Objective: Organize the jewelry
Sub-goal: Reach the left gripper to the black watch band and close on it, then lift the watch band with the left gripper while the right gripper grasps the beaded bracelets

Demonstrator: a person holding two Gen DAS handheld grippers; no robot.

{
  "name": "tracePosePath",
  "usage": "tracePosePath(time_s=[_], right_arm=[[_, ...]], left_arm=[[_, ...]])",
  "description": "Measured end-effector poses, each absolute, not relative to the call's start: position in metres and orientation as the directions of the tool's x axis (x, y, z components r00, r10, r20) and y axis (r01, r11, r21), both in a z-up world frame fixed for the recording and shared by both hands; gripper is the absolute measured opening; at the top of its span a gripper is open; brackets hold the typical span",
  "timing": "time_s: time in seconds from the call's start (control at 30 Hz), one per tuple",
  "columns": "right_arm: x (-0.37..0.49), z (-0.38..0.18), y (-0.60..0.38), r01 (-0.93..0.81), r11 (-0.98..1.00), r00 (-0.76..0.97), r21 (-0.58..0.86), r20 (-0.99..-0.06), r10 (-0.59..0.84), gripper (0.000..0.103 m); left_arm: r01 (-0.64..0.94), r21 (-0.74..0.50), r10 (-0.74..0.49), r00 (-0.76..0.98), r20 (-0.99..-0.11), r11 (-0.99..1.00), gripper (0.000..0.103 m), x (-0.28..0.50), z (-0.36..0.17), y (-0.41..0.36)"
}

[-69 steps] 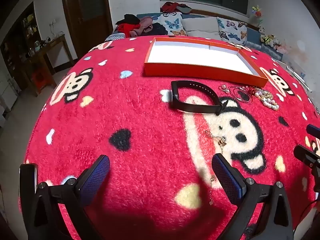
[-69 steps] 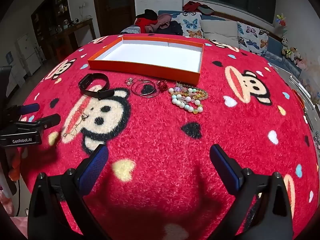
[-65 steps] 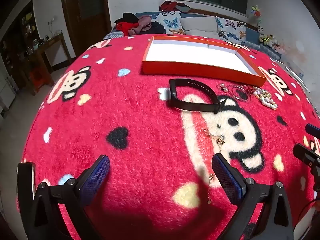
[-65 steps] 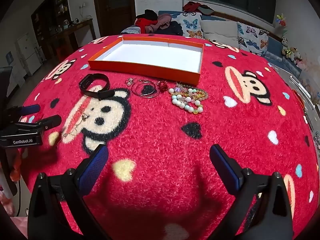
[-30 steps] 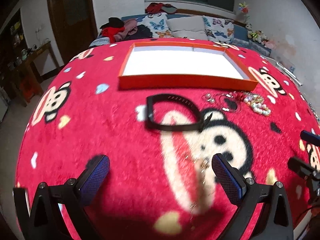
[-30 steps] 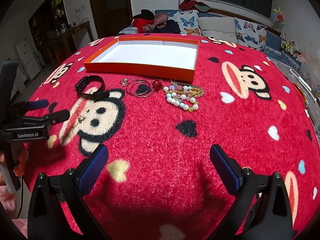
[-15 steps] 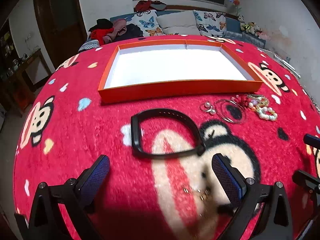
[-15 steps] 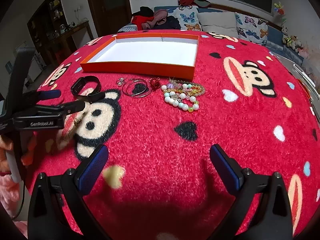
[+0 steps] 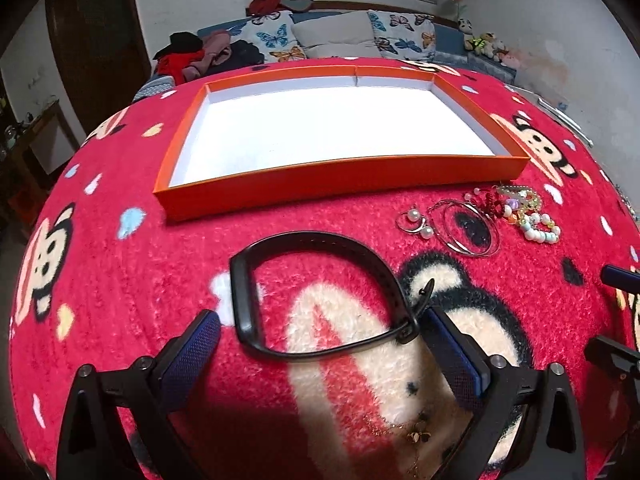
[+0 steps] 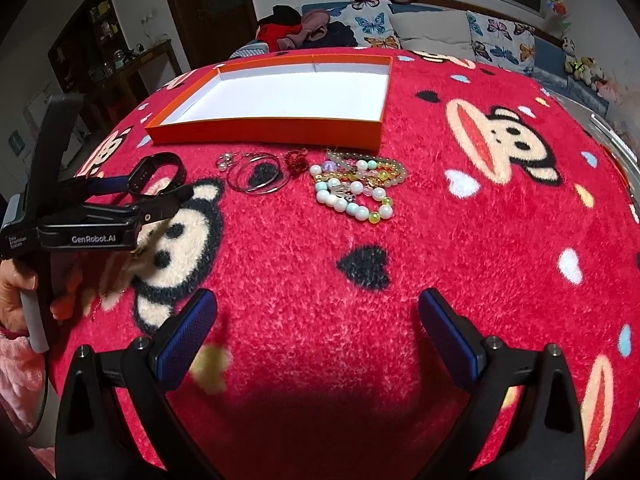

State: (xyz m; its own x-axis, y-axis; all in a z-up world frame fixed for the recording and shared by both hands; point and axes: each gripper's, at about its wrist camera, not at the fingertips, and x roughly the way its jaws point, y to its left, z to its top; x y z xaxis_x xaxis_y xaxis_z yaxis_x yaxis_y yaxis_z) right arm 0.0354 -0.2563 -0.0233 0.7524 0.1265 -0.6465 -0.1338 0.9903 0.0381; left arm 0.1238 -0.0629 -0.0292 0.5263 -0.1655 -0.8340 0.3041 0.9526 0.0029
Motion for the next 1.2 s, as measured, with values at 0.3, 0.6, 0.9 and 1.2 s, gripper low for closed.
tracePosePath(time_s=[0.3,0.6,0.9,1.2], right_arm=[[0.058,-0.022,-0.271,-0.119,0.992,0.749,0.045,-0.651,0.12,0.089],[0.082,-0.017,-0.283,-0.112,0.993,0.744,0.035,-0.659,0.107,0.065],[0.082,-0.01,-0.282,-0.135,0.99,0.756,0.027,-0.643,0.121,0.049],[0.089,-0.003,-0.266,-0.27,0.963,0.744,-0.009,-0.636,0.203,0.043]], left_arm=[[0.338,0.007,-0.192,0.55,-0.813,0.941,0.088,0.122,-0.027,-0.068],[0.342,0.004,-0.197,0.55,-0.812,0.94,0.087,0.121,-0.026,-0.064],[0.343,0.008,-0.195,0.554,-0.809,0.939,0.087,0.12,-0.026,-0.063],[0.342,0.008,-0.195,0.554,-0.809,0.94,0.087,0.12,-0.026,-0.063]])
